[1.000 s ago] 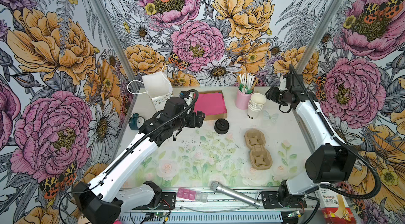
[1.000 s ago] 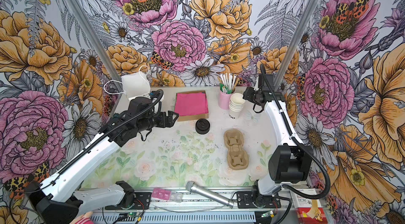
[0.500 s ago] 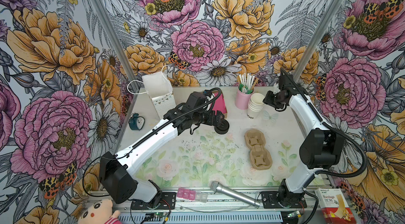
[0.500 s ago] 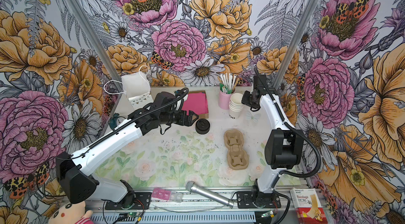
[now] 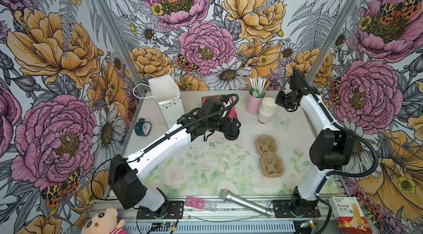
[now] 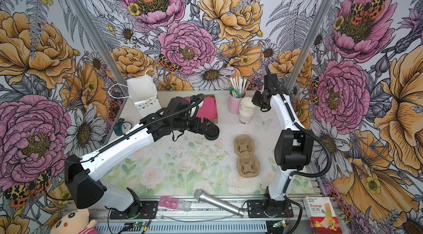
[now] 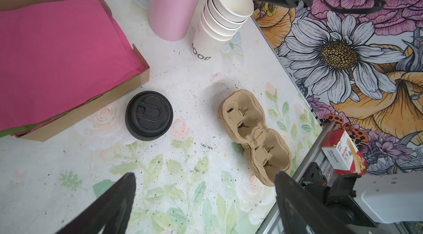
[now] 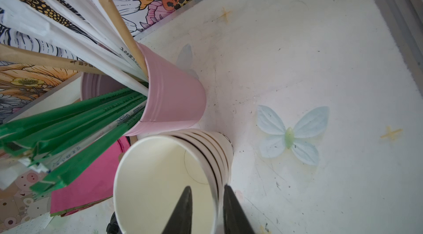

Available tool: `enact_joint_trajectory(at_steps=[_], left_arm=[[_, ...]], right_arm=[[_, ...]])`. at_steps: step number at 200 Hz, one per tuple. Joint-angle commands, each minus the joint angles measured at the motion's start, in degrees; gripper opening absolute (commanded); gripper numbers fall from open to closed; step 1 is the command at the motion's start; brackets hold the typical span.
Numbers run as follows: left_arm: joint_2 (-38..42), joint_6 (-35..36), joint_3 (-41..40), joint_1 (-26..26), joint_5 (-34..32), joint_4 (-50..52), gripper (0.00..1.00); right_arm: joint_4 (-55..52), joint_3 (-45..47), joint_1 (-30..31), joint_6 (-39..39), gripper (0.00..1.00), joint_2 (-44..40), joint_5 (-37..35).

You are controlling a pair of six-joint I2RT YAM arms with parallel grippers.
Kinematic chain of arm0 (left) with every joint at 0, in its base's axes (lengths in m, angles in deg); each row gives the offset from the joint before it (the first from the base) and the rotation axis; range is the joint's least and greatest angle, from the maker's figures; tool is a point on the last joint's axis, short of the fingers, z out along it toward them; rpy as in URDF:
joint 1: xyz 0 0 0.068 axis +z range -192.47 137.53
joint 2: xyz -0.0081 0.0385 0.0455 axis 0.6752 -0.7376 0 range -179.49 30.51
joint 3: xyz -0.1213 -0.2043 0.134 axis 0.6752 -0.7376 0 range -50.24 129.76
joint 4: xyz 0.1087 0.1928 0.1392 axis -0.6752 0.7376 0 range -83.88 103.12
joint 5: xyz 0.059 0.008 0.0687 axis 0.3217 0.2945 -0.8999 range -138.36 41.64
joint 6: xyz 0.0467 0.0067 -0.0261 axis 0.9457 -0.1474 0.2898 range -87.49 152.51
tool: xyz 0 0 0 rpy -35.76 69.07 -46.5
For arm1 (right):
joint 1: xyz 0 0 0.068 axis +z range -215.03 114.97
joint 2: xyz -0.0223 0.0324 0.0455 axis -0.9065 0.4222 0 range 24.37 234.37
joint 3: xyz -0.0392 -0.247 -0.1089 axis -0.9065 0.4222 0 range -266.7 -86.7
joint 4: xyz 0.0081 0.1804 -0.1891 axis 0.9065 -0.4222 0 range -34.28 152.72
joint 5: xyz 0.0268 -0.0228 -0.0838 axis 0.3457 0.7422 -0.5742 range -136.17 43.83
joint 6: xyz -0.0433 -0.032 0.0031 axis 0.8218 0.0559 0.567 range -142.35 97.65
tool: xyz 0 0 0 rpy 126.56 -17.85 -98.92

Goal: Pack a coffee takeout order
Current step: Pick up the coffee cup.

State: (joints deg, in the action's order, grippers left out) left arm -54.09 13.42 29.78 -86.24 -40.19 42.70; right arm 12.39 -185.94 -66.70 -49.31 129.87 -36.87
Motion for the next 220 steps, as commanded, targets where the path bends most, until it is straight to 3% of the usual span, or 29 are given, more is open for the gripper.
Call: enact_joint_trajectory(at_steps=[1,118,162,220], left_arm=[[0.4,-0.14,0.57,-0.14,-1.65,-1.13,0.96],[0.4,-1.98,-0.21,-0.26,-3.67,-0.98,0.98],[0.4,-2.22,-0.11,-0.26,-3.97,-0.91,0.98],[0.04,-2.35,0.46,-0.29,-4.37,-0.93,0.99]], right_arm=[[-0.78,-2.35,0.18,-0.05,0.24,1.01,-0.39],[-0.97,-2.27,0.13,0.0,0.17,2.39,-0.94],[-0.96,-2.27,0.09,-0.26,0.05,2.62,-1.1],[-1.01,-2.58,0.09,-0.1,0.01,1.22,-1.05]])
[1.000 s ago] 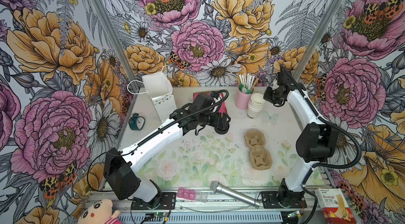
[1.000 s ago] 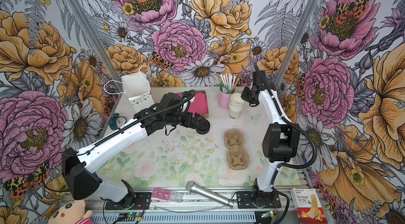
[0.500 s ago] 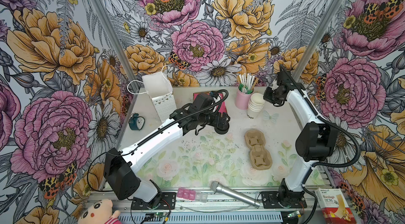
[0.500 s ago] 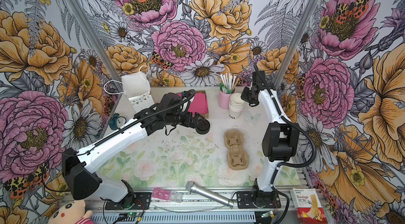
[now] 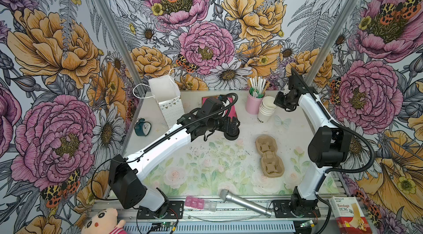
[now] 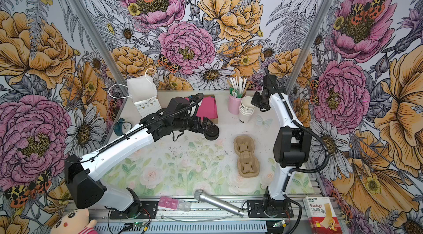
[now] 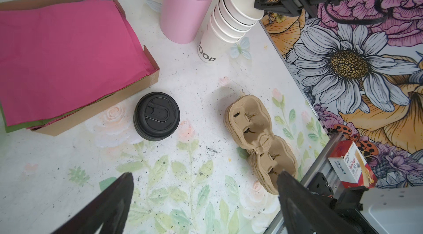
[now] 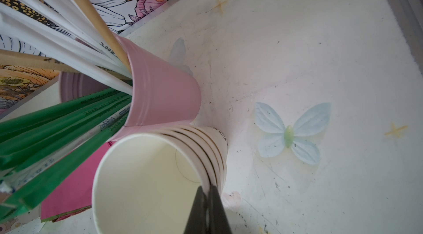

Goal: Pack a coffee takeout order
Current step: Pick up the coffee cup.

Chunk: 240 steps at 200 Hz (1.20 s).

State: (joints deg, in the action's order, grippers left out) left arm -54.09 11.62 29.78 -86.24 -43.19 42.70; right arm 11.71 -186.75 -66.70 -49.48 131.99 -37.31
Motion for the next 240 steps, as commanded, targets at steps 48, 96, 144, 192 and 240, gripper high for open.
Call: enact_joint_trajectory(at_steps=[48,96,144,192,240], left_arm=[[-0.48,-0.6,0.81,-0.25,-1.14,-0.89,0.99],[-0.17,-0.82,0.48,-0.24,-1.3,-0.94,0.99],[-0.23,-0.83,1.12,-0.33,-1.07,-0.98,0.99],[-5.22,-2.49,8.39,1.39,6.86,-1.06,0.86],[-15.44,-6.47,17.84,4.03,19.31,-1.42,0.63]], right_arm=[[-0.53,-2.33,0.13,-0.15,0.0,-1.88,-0.16],[-0.94,-3.98,0.09,-0.28,0.0,-2.7,-0.21],[-1.94,-3.83,0.33,-0.43,0.0,-4.19,0.32],[-2.17,2.95,2.11,-0.05,0.0,-8.3,0.02],[-2.08,7.31,4.76,-0.63,0.0,-10.32,-0.39]])
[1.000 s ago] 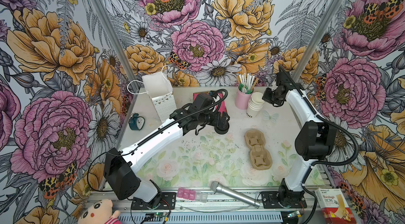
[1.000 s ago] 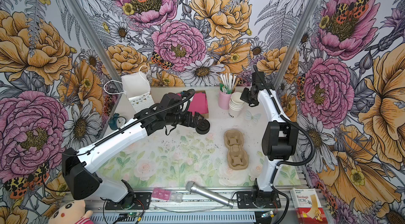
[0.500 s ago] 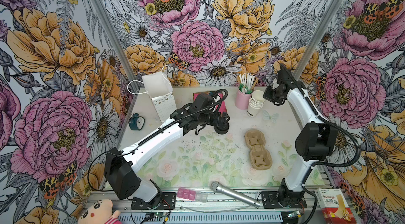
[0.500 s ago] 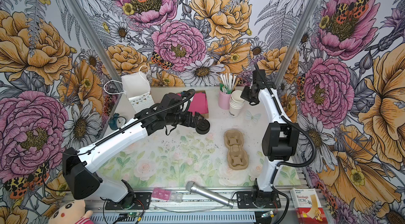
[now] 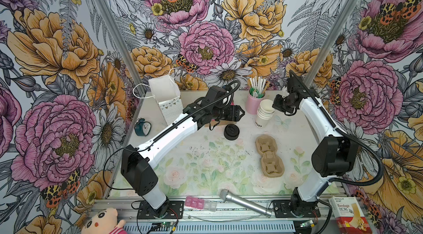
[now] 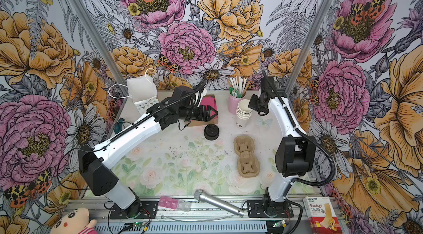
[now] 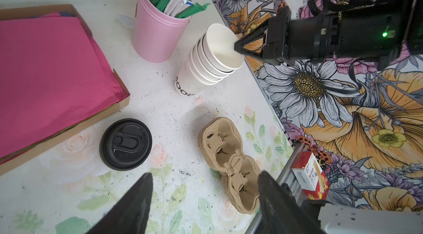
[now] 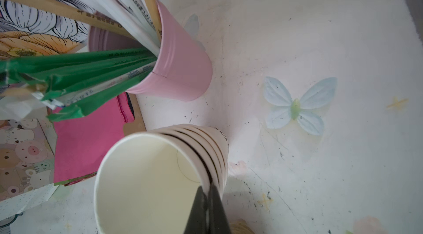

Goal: Pack a coffee takeout order
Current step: Pick up the coffee cup.

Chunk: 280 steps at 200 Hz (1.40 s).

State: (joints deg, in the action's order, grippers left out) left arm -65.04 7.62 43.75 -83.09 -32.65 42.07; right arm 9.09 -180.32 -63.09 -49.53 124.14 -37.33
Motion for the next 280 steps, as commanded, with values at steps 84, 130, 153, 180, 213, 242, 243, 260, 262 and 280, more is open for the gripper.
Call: enact_joint_trajectory(at_steps=[84,130,153,180,213,242,243,260,262,280], left_arm=[[-18.79,-7.36,14.37,1.94,15.51,-0.74,0.47],[-17.26,-6.19,13.77,2.63,13.74,-0.71,0.5],[-15.04,-5.62,12.59,3.67,12.42,-0.65,0.53],[-10.65,-4.22,9.53,5.18,9.55,-0.7,0.56],[-3.11,-2.69,4.34,7.3,6.01,-0.7,0.61],[1.48,-2.05,0.1,9.15,3.34,-0.71,0.68],[1.62,-2.03,0.03,9.24,3.31,-0.7,0.68],[3.37,-1.77,-1.48,10.02,2.43,-0.74,0.7],[3.6,-1.69,-1.61,10.08,2.28,-0.71,0.7],[5.1,-1.12,-2.61,10.47,1.34,-0.71,0.73]], right_arm=[[0.63,0.01,3.71,-1.49,0.0,-3.14,-2.36],[0.54,-1.72,3.79,-1.82,0.0,-4.9,-2.96],[0.54,-2.85,3.86,-1.91,0.0,-6.06,-3.3],[0.45,-4.21,3.88,-2.09,0.0,-8.36,-3.51],[0.45,-5.44,4.51,-1.6,0.0,-11.82,-4.04],[0.45,-5.97,4.96,-0.67,0.0,-14.55,-4.62],[0.45,-5.96,4.98,-0.68,0.0,-14.66,-4.62],[0.37,-6.31,5.56,-0.21,0.0,-16.03,-4.7],[0.34,-6.31,5.65,-0.06,0.0,-16.19,-4.71],[0.28,-6.49,6.71,0.89,0.0,-17.29,-4.97]])
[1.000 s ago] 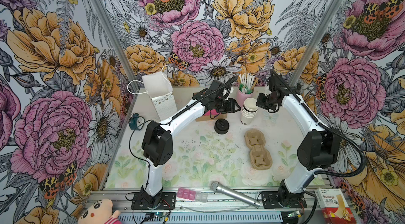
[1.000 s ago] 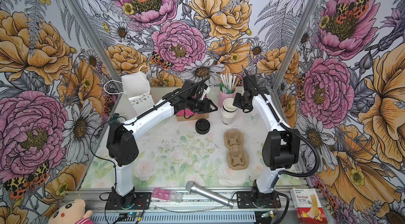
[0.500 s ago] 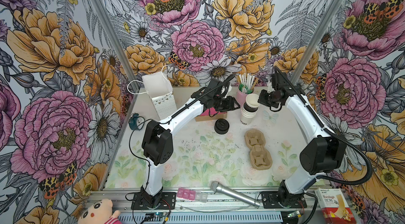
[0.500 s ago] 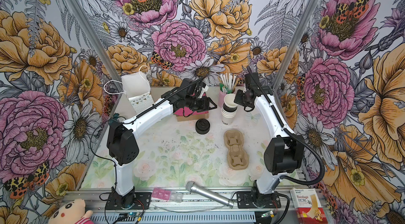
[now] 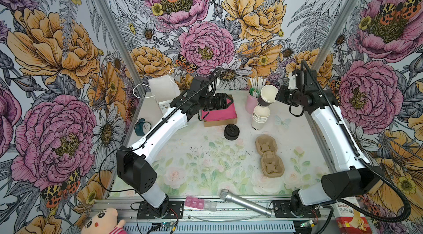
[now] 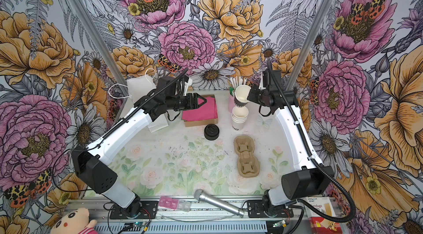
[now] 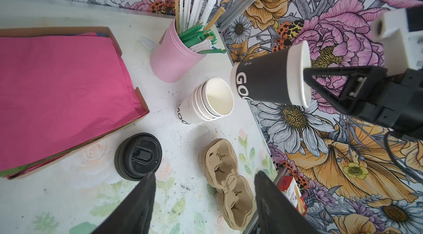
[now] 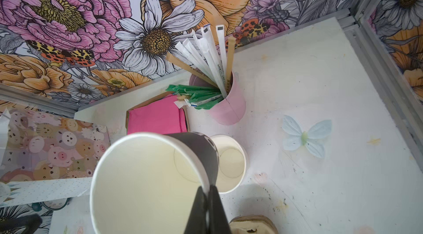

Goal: Pack a coffee takeout order
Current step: Pick up the coffee cup, then place the coffee cup at the center of the table.

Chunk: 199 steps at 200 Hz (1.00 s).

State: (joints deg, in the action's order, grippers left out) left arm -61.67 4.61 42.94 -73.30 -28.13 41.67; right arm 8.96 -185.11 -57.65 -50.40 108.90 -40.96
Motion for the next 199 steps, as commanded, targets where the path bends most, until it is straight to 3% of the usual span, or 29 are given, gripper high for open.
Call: enact_joint_trajectory(at_steps=[1,54,96,141,199], left_arm=[[1.78,1.89,-1.88,0.72,-3.27,-0.31,0.73],[6.39,2.47,-4.42,2.7,-6.4,-0.26,0.84],[12.63,2.98,-8.82,6.03,-8.24,-0.3,0.98],[20.13,1.39,-15.74,8.03,-11.39,0.4,0.99],[27.17,0.17,-20.61,11.11,-14.18,5.96,0.99]], right_arm=[[0.41,-1.7,1.34,1.81,0.0,-2.12,-1.3],[0.14,-3.18,6.9,3.12,0.0,-3.07,-1.63],[0.05,-2.01,15.73,2.67,0.0,-1.58,-3.8],[0.58,-2.32,26.95,1.29,0.0,4.1,-4.41],[5.09,0.56,37.23,0.85,0.0,9.75,-3.32]])
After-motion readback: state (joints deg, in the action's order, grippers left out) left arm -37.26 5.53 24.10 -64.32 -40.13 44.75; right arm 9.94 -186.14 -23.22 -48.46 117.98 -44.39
